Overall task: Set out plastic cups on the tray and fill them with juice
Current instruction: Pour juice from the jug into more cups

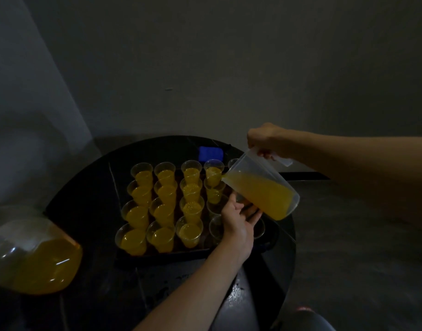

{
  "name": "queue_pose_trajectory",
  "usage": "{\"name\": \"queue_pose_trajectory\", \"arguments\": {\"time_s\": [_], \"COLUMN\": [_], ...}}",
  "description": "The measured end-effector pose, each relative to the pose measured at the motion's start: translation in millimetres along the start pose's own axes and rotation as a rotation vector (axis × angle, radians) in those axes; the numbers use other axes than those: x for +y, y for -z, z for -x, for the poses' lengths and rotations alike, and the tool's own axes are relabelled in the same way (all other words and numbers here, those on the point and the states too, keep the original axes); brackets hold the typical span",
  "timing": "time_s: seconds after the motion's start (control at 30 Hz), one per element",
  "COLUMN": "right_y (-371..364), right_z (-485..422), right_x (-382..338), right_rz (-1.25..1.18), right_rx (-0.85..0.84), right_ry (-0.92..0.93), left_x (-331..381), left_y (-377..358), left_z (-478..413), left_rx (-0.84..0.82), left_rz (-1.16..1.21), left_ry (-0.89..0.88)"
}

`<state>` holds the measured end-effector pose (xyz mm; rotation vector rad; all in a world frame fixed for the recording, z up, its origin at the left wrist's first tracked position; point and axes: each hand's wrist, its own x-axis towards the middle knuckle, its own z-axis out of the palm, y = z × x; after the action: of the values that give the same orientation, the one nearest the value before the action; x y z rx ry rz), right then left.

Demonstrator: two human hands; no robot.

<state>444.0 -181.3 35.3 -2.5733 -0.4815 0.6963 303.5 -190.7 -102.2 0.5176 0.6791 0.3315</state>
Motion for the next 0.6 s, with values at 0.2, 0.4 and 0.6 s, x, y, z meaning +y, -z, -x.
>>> {"name": "queue_pose_trajectory", "arguments": {"time_s": [0.2,0.4,0.6], "right_y": [-0.5,-2.1,-3.4], "right_z": [1.0,0.6,-0.8], "right_x": [-0.8,-0.2,-1.1], "right_rz": [0.001,0.015,-0.011], "right_rx": [0.004,0.015,0.015], "right_ry": [0.008,0.016,0.018], "left_x": [0.1,-1.0,-0.9], "left_y": [2.2,2.0,2.6], "left_z": [-0.8,-0.8,-2.8], "left_rx": [-0.007,-0.010,-0.007], "left_rz": [0.004,0.002,0.006], "left_ry": [0.006,-0.007,-0.003]}}
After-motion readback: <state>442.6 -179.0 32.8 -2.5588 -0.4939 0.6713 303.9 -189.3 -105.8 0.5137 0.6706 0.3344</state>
